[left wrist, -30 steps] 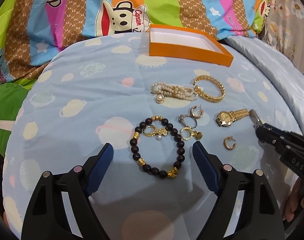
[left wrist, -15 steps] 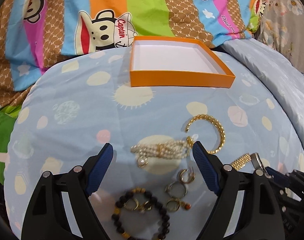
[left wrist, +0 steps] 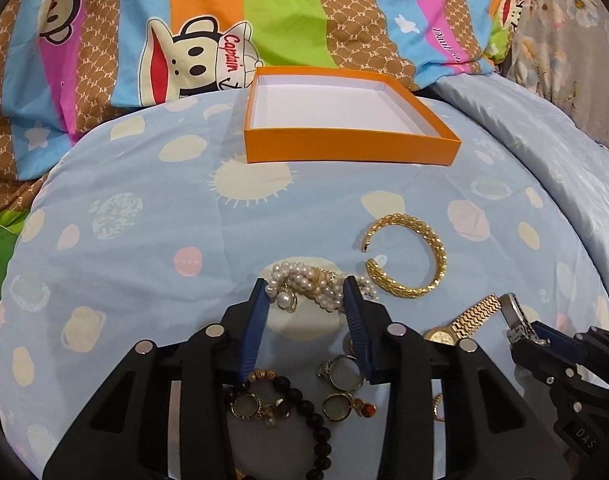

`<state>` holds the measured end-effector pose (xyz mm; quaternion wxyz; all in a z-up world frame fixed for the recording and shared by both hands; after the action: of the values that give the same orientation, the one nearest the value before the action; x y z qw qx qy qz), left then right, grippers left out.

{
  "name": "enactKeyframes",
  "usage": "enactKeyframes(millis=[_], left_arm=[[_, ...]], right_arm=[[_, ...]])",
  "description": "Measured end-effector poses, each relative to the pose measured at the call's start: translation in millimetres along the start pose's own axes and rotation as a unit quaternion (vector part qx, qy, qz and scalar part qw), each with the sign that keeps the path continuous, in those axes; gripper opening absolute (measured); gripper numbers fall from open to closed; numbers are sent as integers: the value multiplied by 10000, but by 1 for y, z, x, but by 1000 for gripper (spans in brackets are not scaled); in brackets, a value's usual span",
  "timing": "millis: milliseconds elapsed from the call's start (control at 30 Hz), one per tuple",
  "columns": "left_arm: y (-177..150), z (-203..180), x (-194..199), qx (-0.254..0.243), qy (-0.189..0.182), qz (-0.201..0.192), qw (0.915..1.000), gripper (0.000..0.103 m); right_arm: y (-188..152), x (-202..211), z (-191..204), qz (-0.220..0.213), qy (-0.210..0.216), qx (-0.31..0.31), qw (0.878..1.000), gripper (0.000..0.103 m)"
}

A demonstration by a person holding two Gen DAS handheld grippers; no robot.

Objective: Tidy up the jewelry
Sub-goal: 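Grasp the pearl bracelet with the left tool while the right tool holds the silver watch, then carry pearl bracelet and silver watch into the orange box and open both tools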

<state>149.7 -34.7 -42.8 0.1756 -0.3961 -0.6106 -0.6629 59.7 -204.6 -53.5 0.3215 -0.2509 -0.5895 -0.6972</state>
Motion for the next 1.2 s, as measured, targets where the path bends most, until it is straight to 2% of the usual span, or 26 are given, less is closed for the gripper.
enactKeyframes(millis=[333,667,900,1200], left_arm=[[-1,3,33,58,-226,-262,9994,31],[13,6,70,44,-369,-593,9975,31],[44,5,79,-44,-428,-829,9956,31],[108,7,45,-121,-249,-1068,9939,31]], right_arm=[[7,18,4,-275,35,-28,9996,17],[38,46,16,-652,118,142,9977,17],[80,50,16,-882,70,290,9957,17],[163,11,-2,-1046,89,188,9943,17]])
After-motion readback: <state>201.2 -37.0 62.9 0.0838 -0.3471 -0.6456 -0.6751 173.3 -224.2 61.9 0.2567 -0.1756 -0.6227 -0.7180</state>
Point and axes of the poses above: each gripper's, at about its wrist camera, not at the fingertips, and x roughly against the way its jaws point, z to its left, y to its top, the point moved 3 cm from there along -x, roughly the way its jaws point, and after that the axes turned 3 degrees about -z, right-handed, at the moved point
